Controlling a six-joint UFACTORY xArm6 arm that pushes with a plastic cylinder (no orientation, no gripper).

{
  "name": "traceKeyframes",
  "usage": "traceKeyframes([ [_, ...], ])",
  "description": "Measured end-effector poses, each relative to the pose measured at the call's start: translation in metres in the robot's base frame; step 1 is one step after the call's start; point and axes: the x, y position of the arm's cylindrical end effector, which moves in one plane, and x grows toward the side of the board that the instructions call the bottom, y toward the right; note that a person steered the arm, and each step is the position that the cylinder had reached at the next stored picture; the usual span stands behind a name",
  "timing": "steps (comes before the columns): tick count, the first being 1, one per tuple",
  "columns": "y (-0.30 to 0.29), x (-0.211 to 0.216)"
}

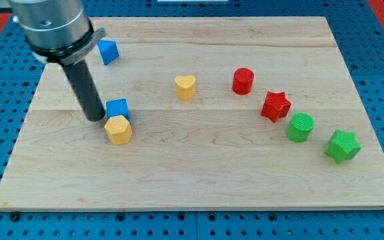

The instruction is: Separate blue cube from the yellow hexagon

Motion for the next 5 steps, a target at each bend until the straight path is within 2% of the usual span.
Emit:
traceKeyframes([
  [3,0.097,0.008],
  [4,0.116,0.04],
  [5,0.11,0.047],
])
